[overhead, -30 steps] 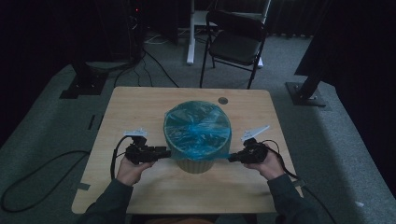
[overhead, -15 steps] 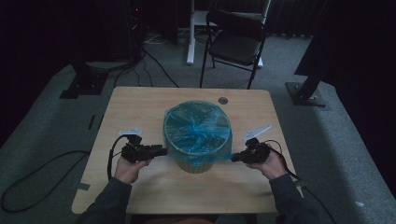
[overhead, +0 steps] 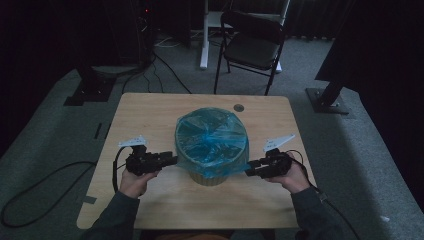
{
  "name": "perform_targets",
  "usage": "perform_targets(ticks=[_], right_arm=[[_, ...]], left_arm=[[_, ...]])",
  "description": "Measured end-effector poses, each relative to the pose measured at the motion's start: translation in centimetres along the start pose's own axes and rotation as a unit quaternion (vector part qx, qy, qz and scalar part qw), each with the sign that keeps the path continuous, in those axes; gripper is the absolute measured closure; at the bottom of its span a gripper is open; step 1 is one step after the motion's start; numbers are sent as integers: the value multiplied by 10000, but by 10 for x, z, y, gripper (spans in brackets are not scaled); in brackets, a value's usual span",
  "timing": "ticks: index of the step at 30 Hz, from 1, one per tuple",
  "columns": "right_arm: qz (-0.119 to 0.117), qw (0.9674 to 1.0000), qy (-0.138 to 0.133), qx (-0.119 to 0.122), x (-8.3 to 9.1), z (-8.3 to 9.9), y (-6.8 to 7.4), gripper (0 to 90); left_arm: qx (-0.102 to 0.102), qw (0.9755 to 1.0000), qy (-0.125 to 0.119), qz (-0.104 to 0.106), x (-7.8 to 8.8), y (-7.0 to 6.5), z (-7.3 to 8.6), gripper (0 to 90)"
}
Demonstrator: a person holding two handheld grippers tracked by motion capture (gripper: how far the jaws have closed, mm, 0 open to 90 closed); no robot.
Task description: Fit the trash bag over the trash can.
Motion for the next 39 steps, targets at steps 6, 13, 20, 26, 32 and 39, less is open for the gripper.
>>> perform_targets(ticks=[6,13,20,26,32,39], right_arm=[[-36,10000,-40,53,8,1,0,557],[-99,9998,-100,111,19,2,2,544],[-95,9998,-150,103,21,1,2,544],[-72,9997,-183,114,21,-3,2,544],[-127,9993,-299,169,20,-11,4,545],[-134,9991,-261,297,14,-19,7,545]], left_arm=[[-163,9998,60,79,3,-11,3,547],[-395,9988,154,259,0,-29,7,546],[-575,9973,327,328,-13,-37,10,539],[-688,9960,492,291,-22,-41,14,581],[-859,9933,770,105,-35,-37,21,802],[-768,9931,864,-188,-34,-26,23,900]])
Point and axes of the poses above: each handheld gripper's, and its own axes: x roughly backward along the jaws, z roughly out of its underside, y roughly to its left, the point moved 7 cm from there along -x, roughly forward along the jaws, and after that the axes turned 4 degrees about x, right-handed, at the moved point
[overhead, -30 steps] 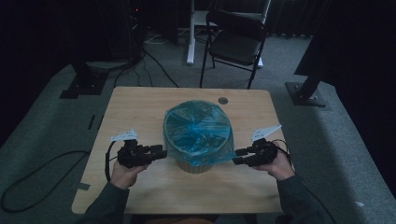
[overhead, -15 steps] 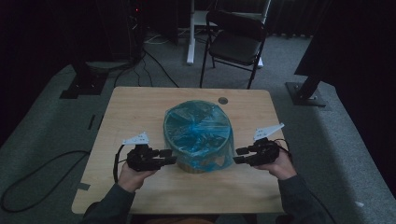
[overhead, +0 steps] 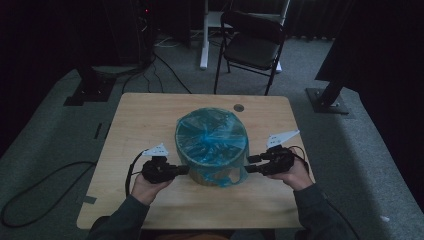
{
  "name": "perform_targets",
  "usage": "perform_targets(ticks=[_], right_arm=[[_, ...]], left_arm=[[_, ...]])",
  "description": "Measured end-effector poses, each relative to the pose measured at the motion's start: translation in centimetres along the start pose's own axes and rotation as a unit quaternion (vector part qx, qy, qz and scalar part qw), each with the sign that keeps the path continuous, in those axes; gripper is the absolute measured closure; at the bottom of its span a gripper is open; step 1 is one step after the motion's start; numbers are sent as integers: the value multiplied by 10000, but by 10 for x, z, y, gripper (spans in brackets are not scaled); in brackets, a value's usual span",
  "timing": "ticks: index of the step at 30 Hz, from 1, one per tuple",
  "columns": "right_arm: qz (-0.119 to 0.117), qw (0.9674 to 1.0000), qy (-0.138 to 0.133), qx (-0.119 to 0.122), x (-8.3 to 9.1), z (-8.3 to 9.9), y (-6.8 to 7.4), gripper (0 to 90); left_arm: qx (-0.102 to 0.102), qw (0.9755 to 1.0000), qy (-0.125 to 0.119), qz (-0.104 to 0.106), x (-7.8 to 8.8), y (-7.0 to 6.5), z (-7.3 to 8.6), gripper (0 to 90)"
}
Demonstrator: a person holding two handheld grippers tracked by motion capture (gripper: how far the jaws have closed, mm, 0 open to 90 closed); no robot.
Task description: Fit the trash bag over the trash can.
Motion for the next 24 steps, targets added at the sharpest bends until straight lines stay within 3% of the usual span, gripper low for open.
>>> perform_targets(ticks=[1,3,5,7,15,24], right_arm=[[11,10000,13,-1,0,0,-1,545],[21,10000,12,-19,0,1,-2,545],[38,10000,-6,-43,1,2,-3,544],[72,10000,-16,-64,1,3,-5,544],[78,9999,-38,-90,2,3,-6,544],[78,9999,-30,-112,1,5,-7,544]], left_arm=[[29,10000,-7,-15,2,2,1,893],[35,10000,-32,-22,6,4,2,775],[-14,9998,-156,100,11,2,1,667],[-48,9994,-269,215,17,1,-1,616],[-126,9976,-517,450,33,0,-5,589],[-246,9957,-710,550,50,3,-14,590]])
Point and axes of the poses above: each handheld gripper's, and its own axes: x roughly backward along the jaws, z roughly out of its underside, y roughly to its left, the point moved 7 cm from there along -x, roughly forward along the jaws, and after that the axes turned 4 degrees about x, right-handed, at the moved point
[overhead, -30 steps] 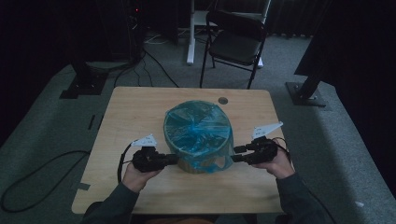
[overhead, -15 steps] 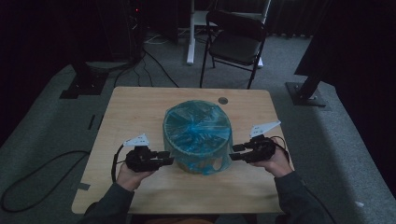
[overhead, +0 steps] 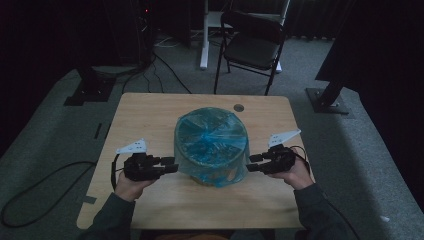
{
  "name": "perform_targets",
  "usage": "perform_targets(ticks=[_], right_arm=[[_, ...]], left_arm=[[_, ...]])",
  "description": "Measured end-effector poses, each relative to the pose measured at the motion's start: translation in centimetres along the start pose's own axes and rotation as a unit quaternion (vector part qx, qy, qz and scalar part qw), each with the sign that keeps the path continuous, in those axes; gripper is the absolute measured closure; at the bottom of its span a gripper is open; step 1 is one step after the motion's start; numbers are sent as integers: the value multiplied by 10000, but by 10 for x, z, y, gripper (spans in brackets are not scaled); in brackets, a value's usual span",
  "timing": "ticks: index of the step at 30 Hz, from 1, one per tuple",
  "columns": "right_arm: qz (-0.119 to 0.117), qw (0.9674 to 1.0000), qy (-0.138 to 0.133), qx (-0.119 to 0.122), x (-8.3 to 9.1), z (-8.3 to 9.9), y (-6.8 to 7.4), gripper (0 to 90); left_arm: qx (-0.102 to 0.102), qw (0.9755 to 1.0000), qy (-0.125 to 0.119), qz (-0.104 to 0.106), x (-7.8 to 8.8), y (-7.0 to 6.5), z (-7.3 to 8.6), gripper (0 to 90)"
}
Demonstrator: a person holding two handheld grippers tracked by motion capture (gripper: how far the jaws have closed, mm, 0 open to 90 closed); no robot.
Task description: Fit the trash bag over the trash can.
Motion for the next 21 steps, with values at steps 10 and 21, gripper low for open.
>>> perform_targets(ticks=[10,21], right_arm=[[-4,10000,11,11,-1,0,0,542],[1,10000,-9,-26,0,2,-1,542]], left_arm=[[-560,9981,-226,-90,7,-6,-31,604],[-949,9954,-53,-121,-10,-12,-58,637]])
Point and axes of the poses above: each handheld gripper's, and its own axes: x roughly backward along the jaws, z roughly out of its underside, y roughly to its left, the point moved 7 cm from there along -x, roughly forward along the jaws, and after that the axes turned 4 degrees about x, right-handed, at the moved point
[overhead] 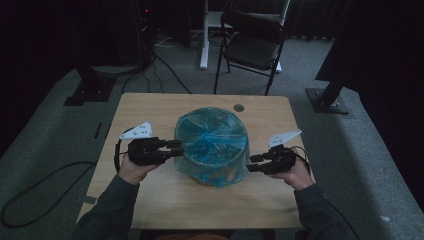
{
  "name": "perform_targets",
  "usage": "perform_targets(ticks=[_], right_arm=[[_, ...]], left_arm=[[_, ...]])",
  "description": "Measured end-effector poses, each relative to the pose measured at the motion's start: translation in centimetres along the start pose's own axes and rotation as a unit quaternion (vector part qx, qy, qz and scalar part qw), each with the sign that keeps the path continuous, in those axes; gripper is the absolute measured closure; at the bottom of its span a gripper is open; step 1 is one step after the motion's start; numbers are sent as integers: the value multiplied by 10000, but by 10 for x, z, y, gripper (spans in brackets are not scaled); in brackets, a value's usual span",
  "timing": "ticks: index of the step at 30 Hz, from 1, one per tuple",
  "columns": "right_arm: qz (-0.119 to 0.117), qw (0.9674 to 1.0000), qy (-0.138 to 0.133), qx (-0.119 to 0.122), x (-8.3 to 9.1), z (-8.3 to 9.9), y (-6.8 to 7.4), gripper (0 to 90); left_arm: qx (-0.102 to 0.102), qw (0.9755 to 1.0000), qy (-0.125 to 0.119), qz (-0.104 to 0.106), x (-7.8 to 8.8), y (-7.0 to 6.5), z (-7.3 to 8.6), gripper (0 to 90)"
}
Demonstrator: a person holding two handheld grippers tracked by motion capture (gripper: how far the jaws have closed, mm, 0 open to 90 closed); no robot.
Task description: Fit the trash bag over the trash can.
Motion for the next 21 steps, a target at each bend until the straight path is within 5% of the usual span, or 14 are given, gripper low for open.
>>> perform_targets(ticks=[15,21], right_arm=[[-23,10000,34,7,-2,1,0,541],[-22,10000,22,16,-2,3,0,541]], left_arm=[[-361,9985,385,-138,-35,6,-23,626],[-647,9938,879,-234,-52,5,-35,612]])
Point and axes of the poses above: each handheld gripper's, and its own axes: x roughly backward along the jaws, z roughly out of its underside, y roughly to its left, the point moved 7 cm from there along -x, roughly forward along the jaws, and after that the axes turned 4 degrees about x, right-handed, at the moved point
